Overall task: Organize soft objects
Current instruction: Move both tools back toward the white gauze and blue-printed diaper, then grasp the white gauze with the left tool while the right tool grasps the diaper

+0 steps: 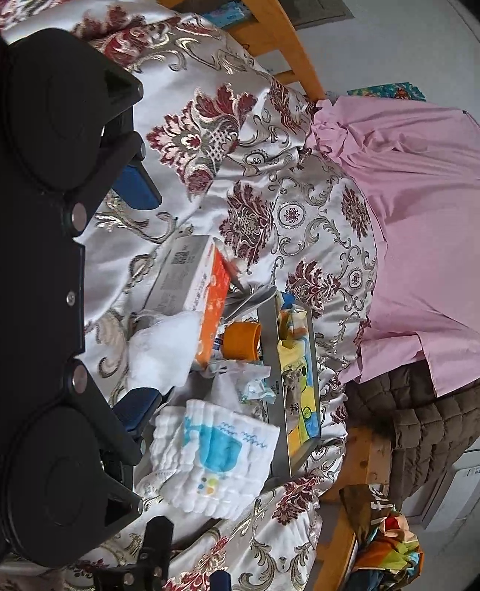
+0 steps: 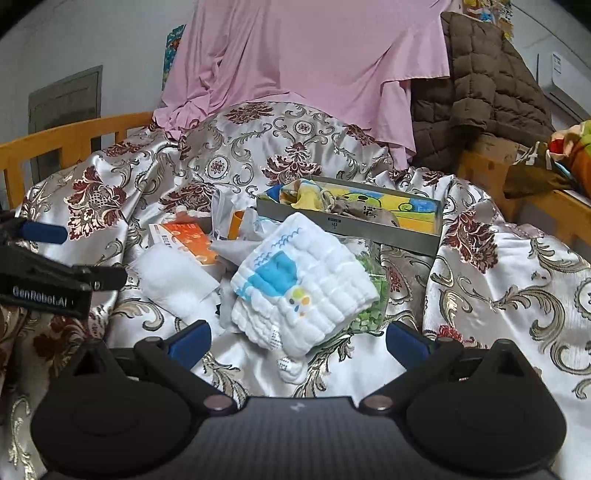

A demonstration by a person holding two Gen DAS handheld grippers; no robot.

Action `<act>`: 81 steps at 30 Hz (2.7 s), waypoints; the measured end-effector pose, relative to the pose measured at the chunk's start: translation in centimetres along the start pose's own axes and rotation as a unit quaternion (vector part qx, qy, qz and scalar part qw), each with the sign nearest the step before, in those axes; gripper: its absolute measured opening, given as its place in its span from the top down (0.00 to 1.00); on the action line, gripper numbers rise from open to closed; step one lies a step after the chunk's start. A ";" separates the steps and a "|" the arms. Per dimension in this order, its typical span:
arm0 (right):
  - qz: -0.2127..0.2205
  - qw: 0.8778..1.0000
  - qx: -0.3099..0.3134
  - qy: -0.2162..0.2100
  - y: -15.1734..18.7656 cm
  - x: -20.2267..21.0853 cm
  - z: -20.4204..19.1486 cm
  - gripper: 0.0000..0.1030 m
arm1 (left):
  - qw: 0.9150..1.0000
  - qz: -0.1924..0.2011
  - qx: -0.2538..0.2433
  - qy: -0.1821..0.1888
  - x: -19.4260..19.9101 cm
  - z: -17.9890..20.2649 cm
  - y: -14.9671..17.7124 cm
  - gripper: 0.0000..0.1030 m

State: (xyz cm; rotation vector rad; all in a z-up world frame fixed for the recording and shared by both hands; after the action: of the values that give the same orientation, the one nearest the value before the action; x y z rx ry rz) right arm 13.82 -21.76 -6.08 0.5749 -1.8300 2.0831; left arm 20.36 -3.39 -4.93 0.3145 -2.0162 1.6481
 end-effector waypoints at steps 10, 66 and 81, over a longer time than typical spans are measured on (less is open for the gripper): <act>0.006 0.999 0.037 -0.001 -0.8 -2.7 0.0 0.00 | 1.000 -0.012 0.002 0.022 -3.2 -0.6 -1.3 0.01; 0.004 0.975 0.216 0.055 0.7 -7.4 -1.4 0.69 | 0.981 -0.131 0.069 0.125 -9.4 1.1 0.6 0.82; -0.015 0.963 0.267 0.018 2.7 -4.6 -4.3 0.80 | 0.986 -0.100 0.029 0.133 -6.5 3.0 0.4 0.97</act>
State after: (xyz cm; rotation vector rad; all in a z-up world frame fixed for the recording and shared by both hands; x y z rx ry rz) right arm 16.07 -17.72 -11.12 0.6746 -1.2151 2.5515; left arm 24.89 -7.12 -9.00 0.2889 -1.6851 1.5372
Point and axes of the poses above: each gripper's, at about its wrist camera, not at the fingertips, and x roughly against the way its jaws point, z to its right, y to its underside, the point moved 6 cm from there along -x, roughly the way its jaws point, and after that the axes turned 1 degree about -x, right-handed, at the moved point
